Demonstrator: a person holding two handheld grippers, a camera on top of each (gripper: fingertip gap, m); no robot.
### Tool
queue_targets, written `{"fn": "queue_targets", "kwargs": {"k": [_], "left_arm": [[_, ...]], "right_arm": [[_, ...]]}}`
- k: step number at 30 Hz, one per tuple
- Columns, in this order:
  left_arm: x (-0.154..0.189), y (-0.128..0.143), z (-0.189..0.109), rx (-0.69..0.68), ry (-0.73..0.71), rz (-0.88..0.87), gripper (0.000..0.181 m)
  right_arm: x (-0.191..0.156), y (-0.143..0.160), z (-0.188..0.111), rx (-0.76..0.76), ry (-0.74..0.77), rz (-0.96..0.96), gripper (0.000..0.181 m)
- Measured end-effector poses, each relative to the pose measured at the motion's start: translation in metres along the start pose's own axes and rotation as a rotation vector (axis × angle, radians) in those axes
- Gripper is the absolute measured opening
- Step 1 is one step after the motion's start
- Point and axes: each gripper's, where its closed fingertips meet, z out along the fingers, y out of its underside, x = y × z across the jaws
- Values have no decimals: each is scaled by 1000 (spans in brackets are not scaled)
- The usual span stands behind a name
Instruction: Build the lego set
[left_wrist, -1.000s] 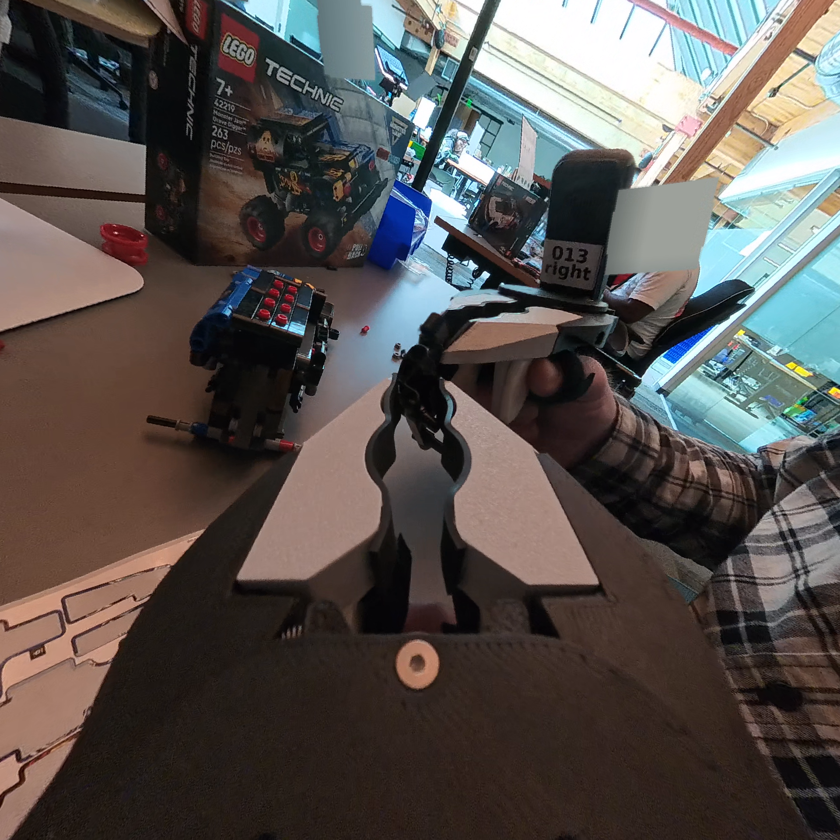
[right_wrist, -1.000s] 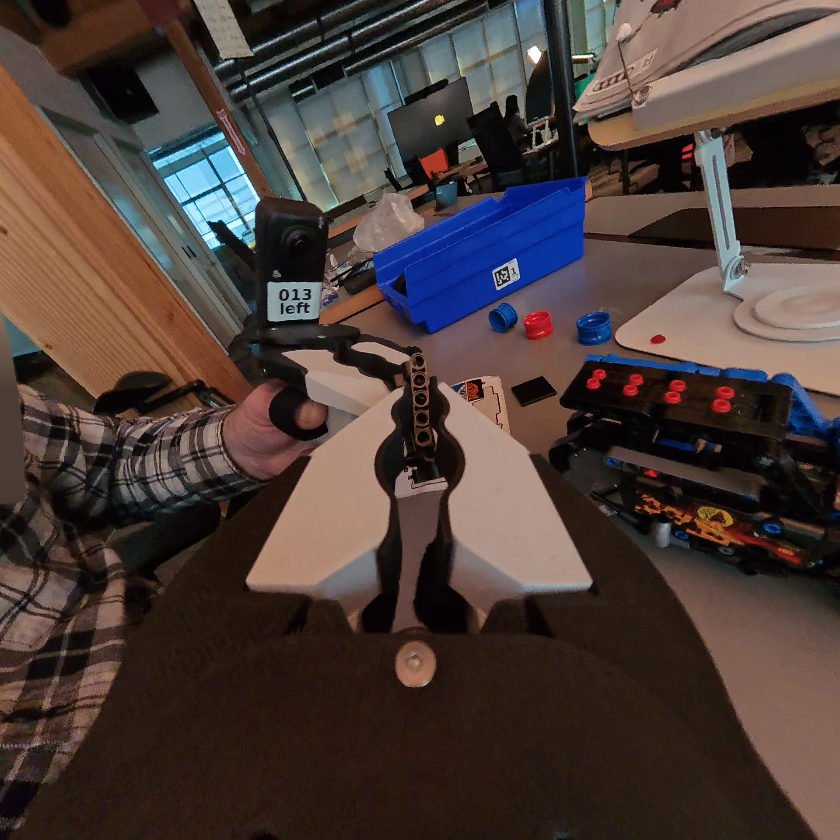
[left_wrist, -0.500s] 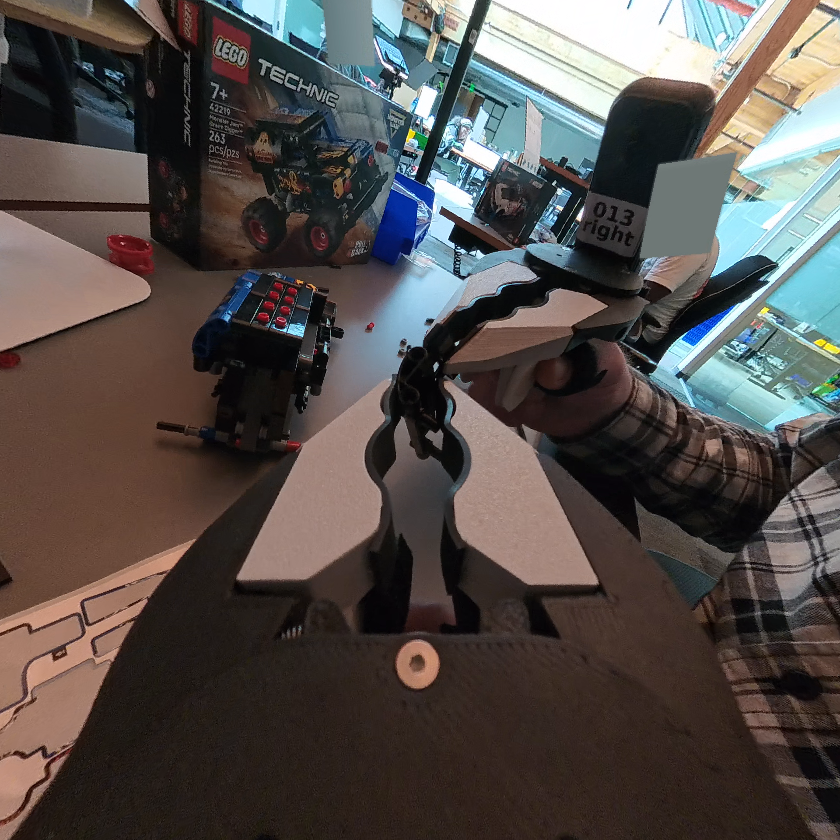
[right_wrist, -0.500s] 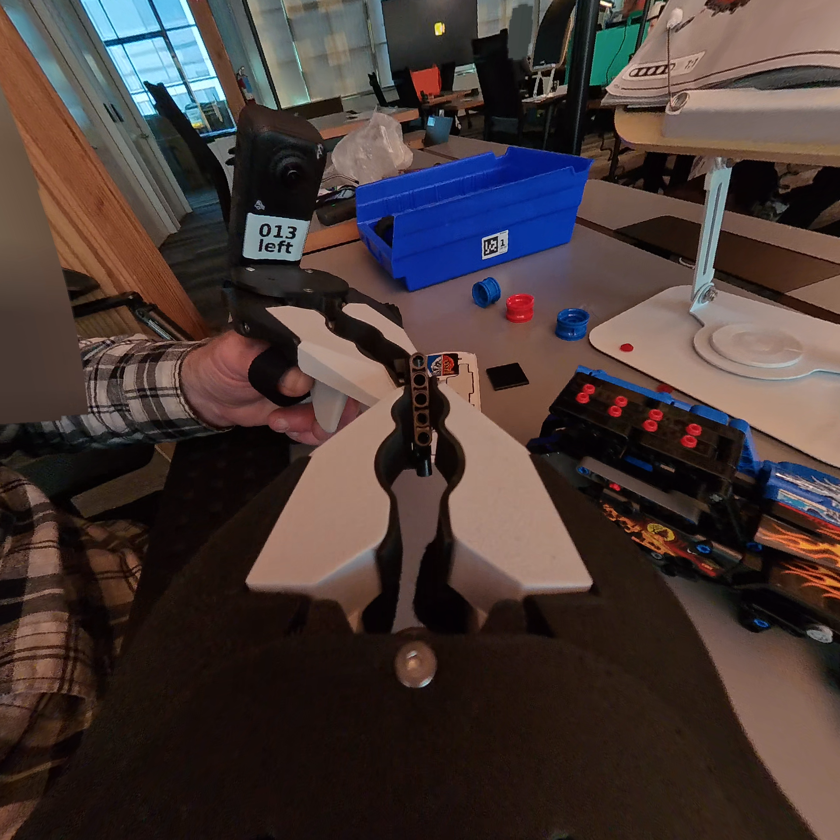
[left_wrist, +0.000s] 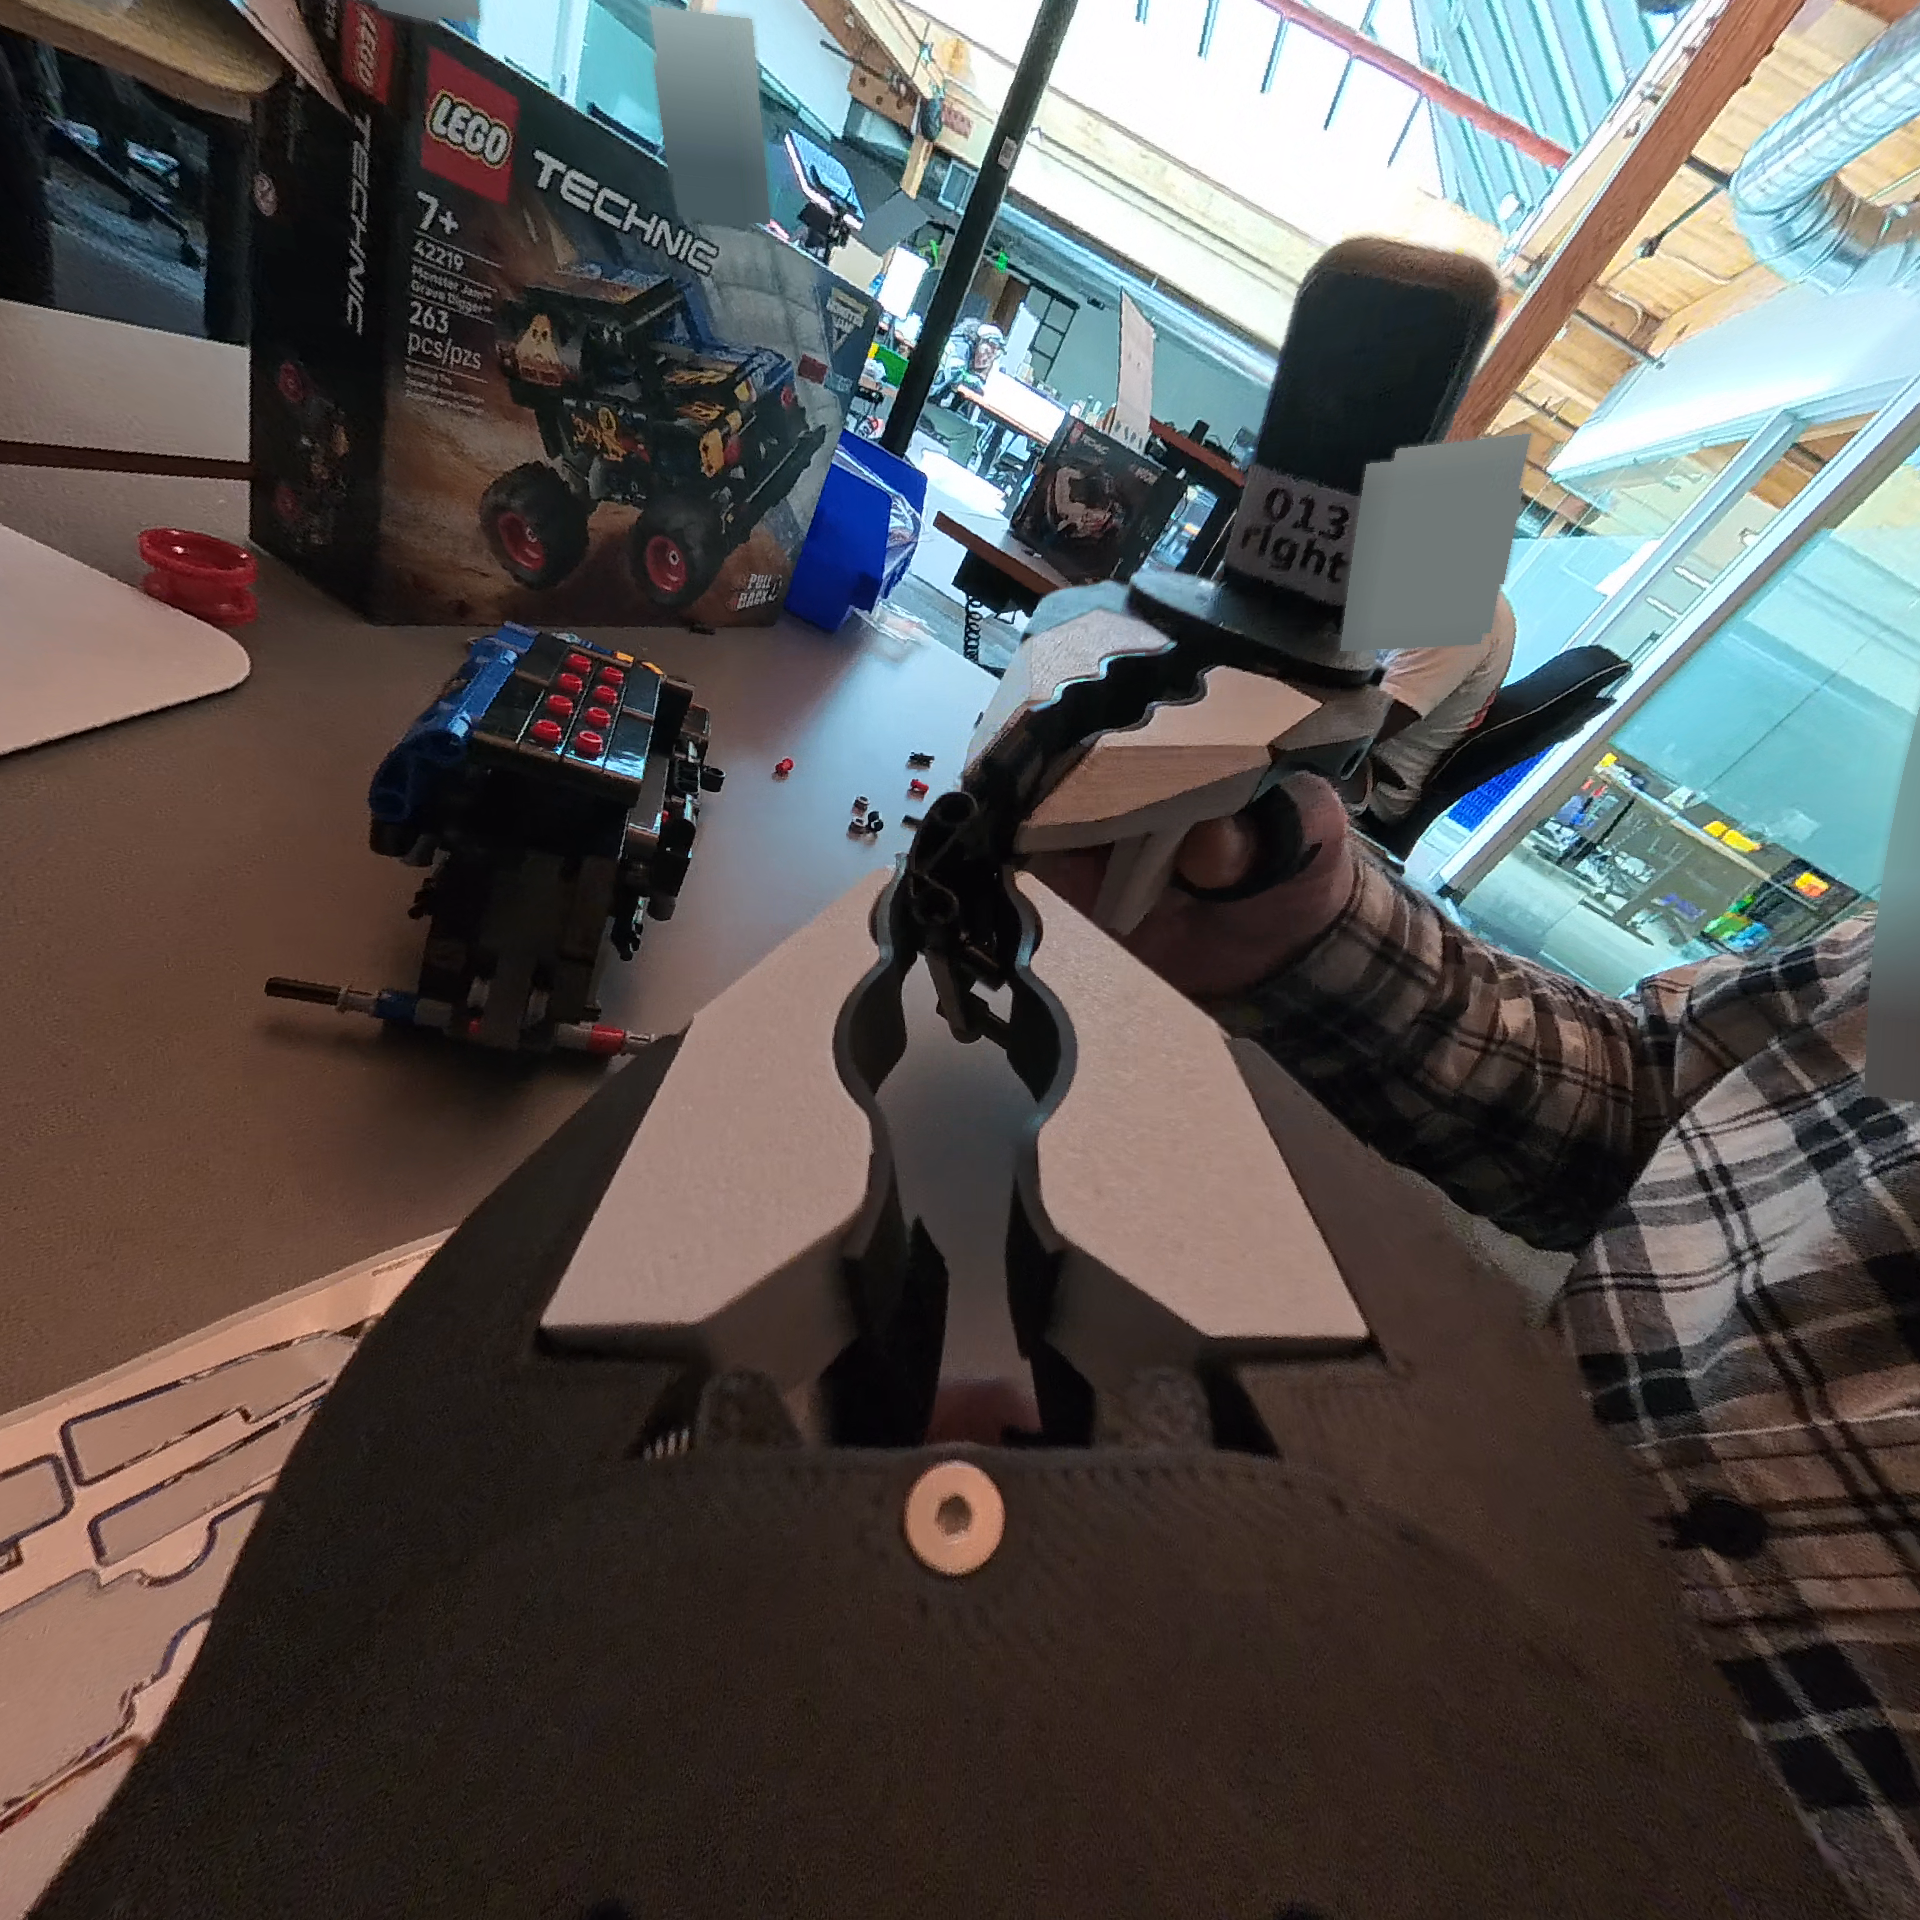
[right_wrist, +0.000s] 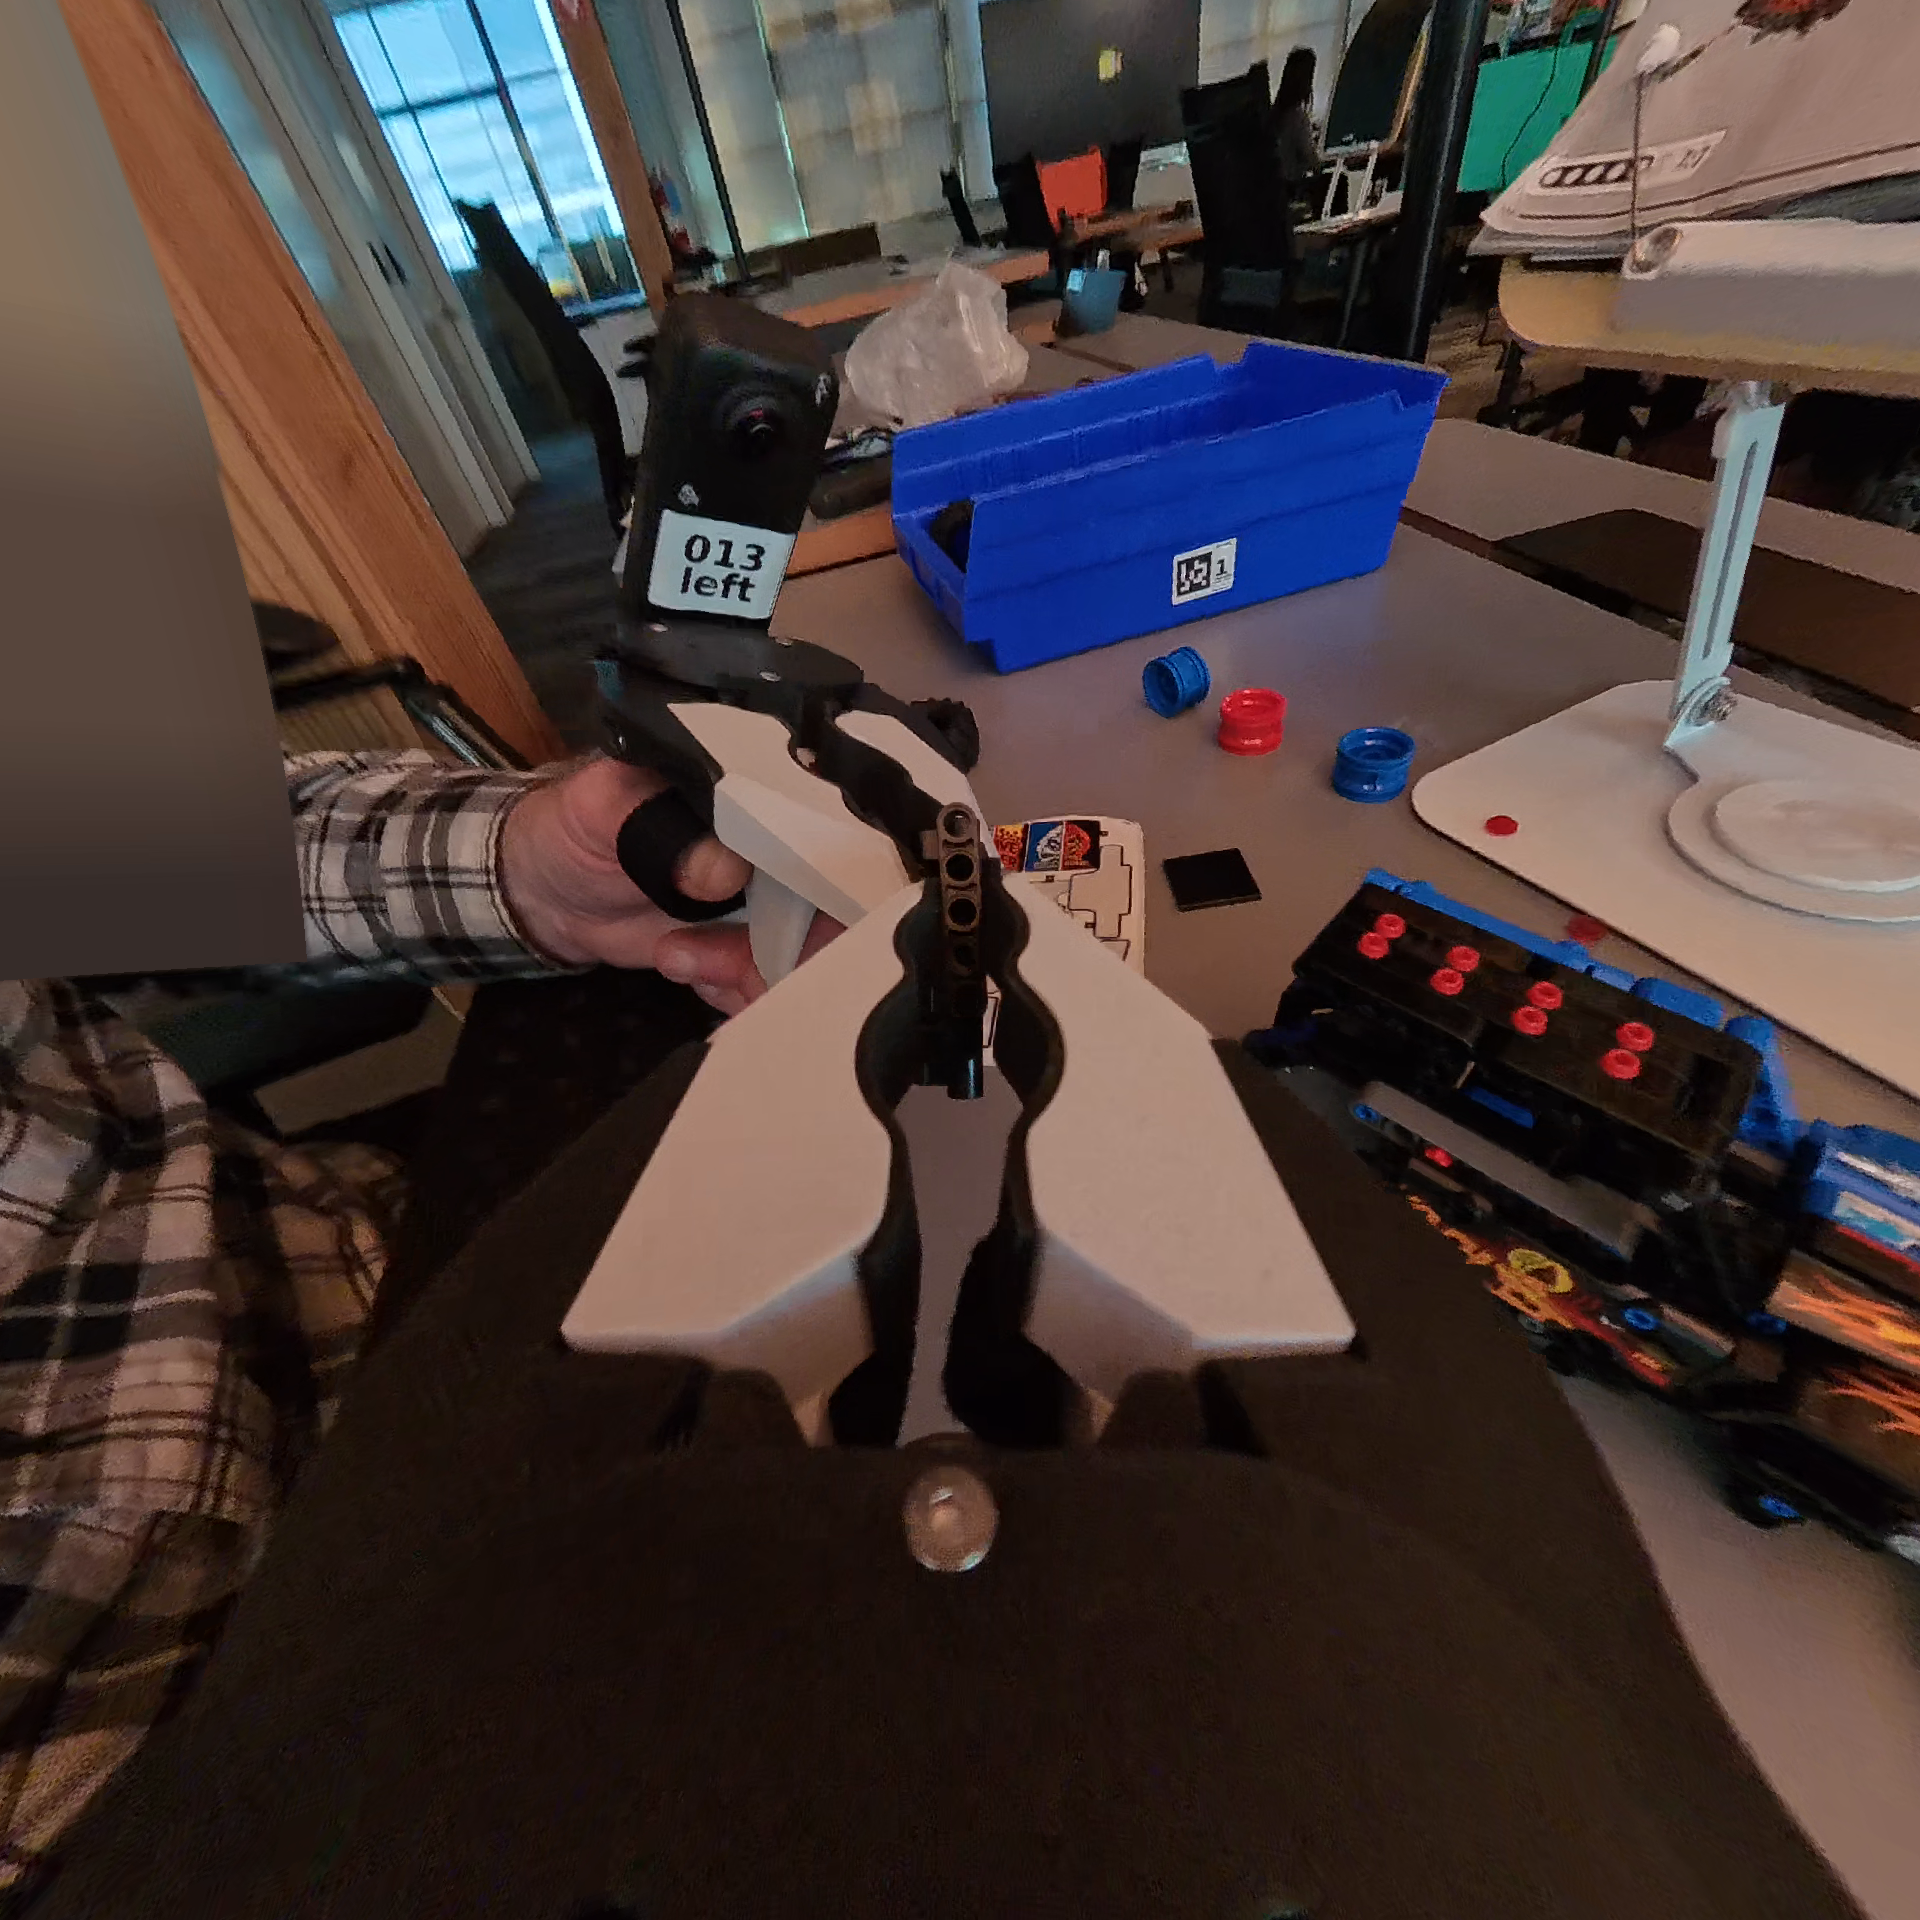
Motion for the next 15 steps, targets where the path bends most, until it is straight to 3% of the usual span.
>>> {"fn": "queue_targets", "kwargs": {"k": [8, 15], "left_arm": [[-1, 5, 2, -27, -22, 60, 13], [3, 1, 0, -15, -47, 188, 13]], "right_arm": [[-3, 0, 2, -158, 86, -279, 5], [-9, -5, 1, -205, 142, -436, 5]]}}
